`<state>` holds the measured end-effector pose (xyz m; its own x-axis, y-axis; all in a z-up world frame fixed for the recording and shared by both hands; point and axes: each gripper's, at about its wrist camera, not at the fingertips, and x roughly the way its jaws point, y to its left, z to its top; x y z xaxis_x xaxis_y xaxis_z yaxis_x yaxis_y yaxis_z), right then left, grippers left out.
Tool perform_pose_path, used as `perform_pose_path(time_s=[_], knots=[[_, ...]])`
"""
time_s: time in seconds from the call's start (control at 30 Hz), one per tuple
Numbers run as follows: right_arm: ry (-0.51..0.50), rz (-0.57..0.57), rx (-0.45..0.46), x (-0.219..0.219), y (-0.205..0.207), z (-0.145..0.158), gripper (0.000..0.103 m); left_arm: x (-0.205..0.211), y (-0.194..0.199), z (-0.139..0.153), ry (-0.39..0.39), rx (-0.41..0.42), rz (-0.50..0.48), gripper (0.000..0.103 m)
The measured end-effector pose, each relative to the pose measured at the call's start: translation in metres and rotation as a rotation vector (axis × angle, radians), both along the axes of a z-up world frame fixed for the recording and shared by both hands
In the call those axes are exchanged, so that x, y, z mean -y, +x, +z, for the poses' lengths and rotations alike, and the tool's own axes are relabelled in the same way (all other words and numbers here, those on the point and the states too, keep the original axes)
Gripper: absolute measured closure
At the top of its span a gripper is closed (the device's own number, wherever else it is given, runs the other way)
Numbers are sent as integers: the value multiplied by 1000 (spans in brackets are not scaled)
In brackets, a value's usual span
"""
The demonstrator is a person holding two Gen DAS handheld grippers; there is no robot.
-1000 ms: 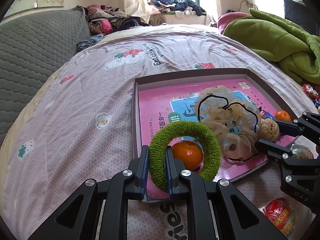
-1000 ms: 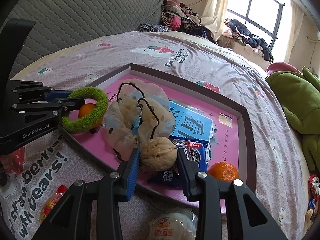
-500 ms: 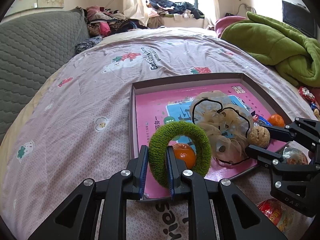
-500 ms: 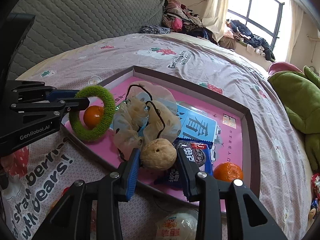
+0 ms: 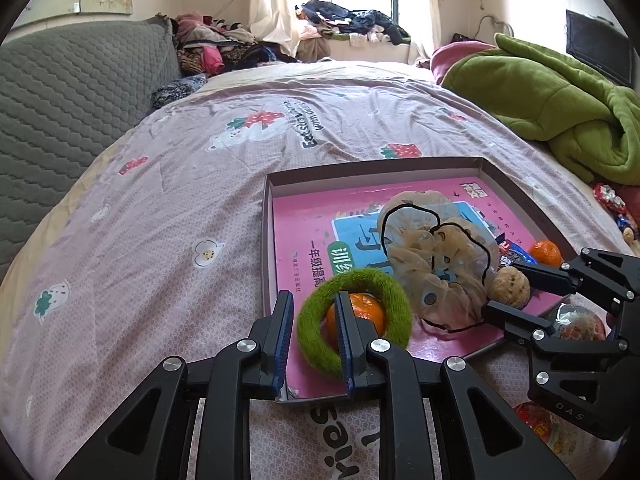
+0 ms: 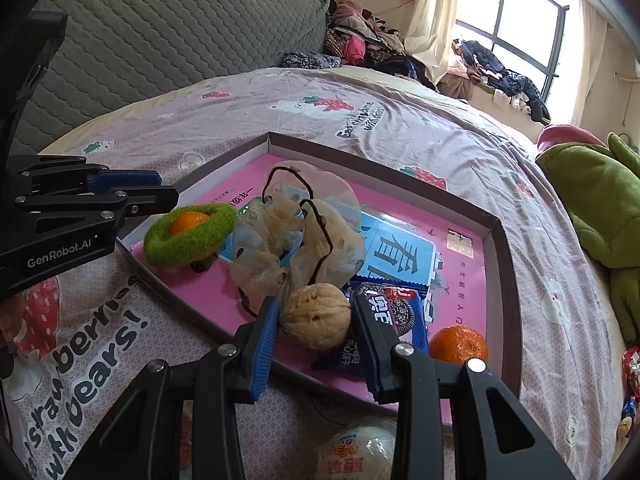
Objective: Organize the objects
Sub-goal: 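Lower the walnut into the tray with the right tool while the left tool lowers the green ring, then open both tools to release the walnut and green ring, then withdraw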
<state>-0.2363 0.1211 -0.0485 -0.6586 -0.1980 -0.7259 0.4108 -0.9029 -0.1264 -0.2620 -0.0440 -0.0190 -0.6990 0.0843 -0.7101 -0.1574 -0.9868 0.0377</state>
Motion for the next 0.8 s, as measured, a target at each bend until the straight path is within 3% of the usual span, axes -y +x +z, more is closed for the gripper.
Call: perform_pose_path(time_s=[0.8], knots=[[8,-35,18,-6,3,5,55,-5,9,9,5,-10,-15,81]])
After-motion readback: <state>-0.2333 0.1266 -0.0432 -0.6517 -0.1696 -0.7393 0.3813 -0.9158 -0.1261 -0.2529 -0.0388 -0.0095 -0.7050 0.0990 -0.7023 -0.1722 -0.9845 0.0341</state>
